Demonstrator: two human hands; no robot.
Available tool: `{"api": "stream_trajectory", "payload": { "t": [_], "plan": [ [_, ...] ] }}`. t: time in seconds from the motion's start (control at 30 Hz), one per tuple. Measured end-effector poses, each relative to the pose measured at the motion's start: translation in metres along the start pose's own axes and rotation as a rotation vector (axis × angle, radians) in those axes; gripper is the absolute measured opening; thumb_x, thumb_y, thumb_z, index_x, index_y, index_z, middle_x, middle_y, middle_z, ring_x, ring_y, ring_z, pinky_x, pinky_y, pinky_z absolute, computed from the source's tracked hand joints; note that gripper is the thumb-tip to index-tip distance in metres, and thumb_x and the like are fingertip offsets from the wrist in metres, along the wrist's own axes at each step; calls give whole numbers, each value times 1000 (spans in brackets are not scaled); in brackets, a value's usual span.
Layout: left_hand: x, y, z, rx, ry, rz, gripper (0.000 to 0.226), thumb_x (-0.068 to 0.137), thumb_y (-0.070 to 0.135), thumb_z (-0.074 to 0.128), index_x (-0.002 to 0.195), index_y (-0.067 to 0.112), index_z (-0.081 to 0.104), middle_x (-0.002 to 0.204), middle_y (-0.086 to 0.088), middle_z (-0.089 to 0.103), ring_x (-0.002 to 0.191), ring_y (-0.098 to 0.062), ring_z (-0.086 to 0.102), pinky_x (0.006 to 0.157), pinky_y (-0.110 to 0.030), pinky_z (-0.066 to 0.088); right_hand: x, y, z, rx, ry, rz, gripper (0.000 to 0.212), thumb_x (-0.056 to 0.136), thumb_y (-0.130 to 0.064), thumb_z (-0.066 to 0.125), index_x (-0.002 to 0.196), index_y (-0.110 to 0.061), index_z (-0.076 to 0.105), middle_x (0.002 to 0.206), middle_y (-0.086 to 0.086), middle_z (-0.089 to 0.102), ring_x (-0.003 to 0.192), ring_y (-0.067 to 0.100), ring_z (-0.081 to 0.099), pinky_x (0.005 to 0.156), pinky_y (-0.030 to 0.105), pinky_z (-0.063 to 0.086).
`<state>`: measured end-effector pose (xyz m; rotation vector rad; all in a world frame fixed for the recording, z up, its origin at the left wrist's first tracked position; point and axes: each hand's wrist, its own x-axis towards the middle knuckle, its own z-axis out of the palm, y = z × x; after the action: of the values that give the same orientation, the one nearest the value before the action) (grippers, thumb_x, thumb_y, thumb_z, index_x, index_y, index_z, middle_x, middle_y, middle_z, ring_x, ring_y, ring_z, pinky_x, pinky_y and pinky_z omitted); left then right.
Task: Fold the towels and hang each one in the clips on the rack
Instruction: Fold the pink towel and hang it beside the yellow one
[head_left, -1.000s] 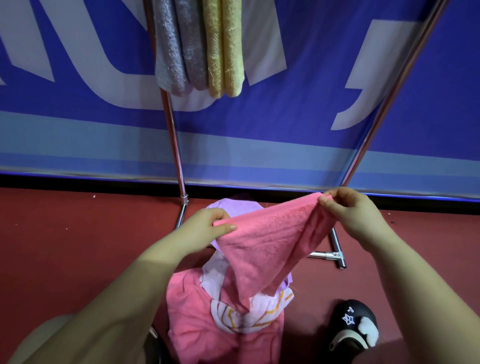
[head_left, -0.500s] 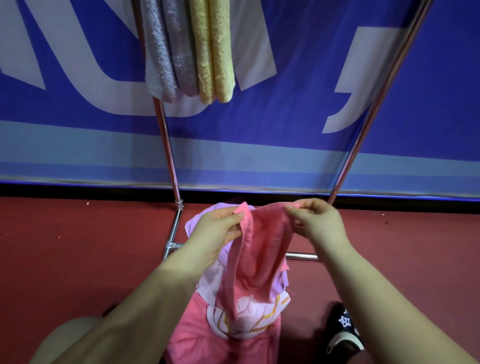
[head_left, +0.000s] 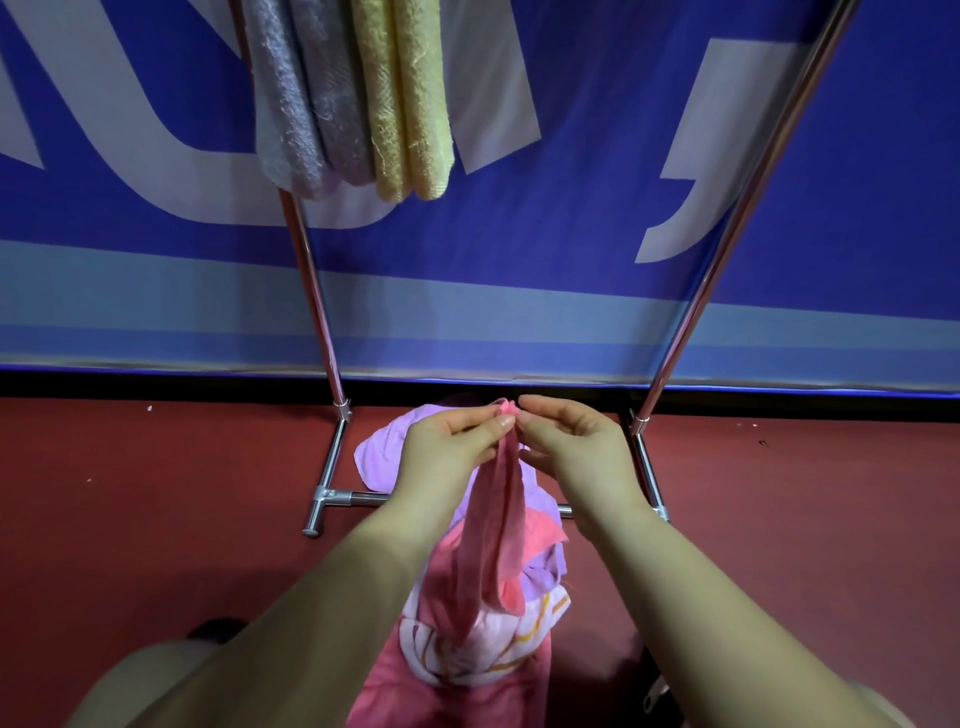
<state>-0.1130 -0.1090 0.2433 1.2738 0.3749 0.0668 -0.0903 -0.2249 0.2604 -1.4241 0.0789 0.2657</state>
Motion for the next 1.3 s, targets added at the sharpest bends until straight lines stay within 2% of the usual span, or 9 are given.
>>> {"api": "stream_trajectory", "payload": {
  "t": [0.23, 0.37, 0.47, 0.67, 0.8, 0.93, 1.03, 1.13, 1.3],
  "plan": [
    [11, 4, -3, 88, 13, 95, 15, 84, 3, 63, 93, 10, 72, 91, -9, 74, 93, -24, 69, 95, -41, 51, 6, -4, -5, -157, -114, -92, 24, 91, 0, 53, 110, -11, 61, 86, -1, 70, 72, -1, 67, 69, 15, 52],
    [13, 8, -6, 296, -154, 176, 16, 92, 4, 52, 100, 8, 66, 87, 2, 69, 77, 0, 66, 82, -18, 52, 16, -9, -24, -775, -157, -345, 47, 84, -19, 67, 127, -29, 53, 122, -10, 53, 112, 4, 49, 97, 17, 35],
    [9, 10, -8, 379, -323, 172, 17, 95, 4, 46, 94, 13, 60, 82, 10, 66, 72, 7, 62, 76, -12, 49, 14, -11, -32, -905, -337, -326, 50, 80, -24, 72, 126, -30, 54, 131, -14, 45, 135, 8, 28, 106, 18, 20],
    [3, 11, -20, 479, -360, 217, 20, 95, 9, 47, 89, 24, 59, 81, 14, 62, 76, 6, 57, 80, -17, 44, 11, -12, -36, -847, -435, -243, 23, 73, -27, 78, 76, -24, 56, 90, -8, 65, 94, 12, 60, 89, 32, 46],
    [2, 13, -30, 445, -279, 221, 20, 96, 11, 45, 90, 24, 59, 83, 9, 60, 74, 4, 55, 84, -22, 43, 8, -7, -38, -888, -494, -175, 24, 73, -20, 78, 76, -25, 54, 82, 3, 67, 75, 15, 60, 78, 36, 50],
    [2, 20, -41, 321, -171, 208, 14, 94, 15, 48, 88, 20, 61, 82, 4, 62, 79, -5, 56, 85, -29, 43, 7, 5, -39, -1042, -527, -122, 21, 72, -15, 71, 87, -19, 58, 86, 11, 68, 78, 31, 62, 71, 39, 51],
    [2, 23, -50, 262, -111, 188, 15, 94, 16, 48, 90, 19, 61, 85, 1, 62, 84, -13, 55, 90, -34, 41, 5, 9, -40, -1110, -493, -115, 21, 71, -12, 68, 89, -12, 57, 70, -2, 53, 65, 19, 48, 58, 29, 40],
    [1, 24, -58, 236, -63, 179, 22, 98, 10, 40, 89, 16, 60, 83, -1, 61, 80, -12, 54, 89, -35, 41, 3, 10, -40, -1047, -442, -120, 24, 72, -7, 67, 75, -24, 49, 65, -9, 47, 59, 11, 43, 53, 20, 35],
    [2, 23, -70, 167, -5, 176, 23, 98, 11, 40, 88, 15, 60, 86, -6, 61, 84, -17, 54, 88, -37, 41, 2, 20, -44, -748, -428, -50, 26, 77, -3, 67, 88, -23, 55, 82, 5, 65, 73, 15, 56, 75, 38, 51]
  ]
}}
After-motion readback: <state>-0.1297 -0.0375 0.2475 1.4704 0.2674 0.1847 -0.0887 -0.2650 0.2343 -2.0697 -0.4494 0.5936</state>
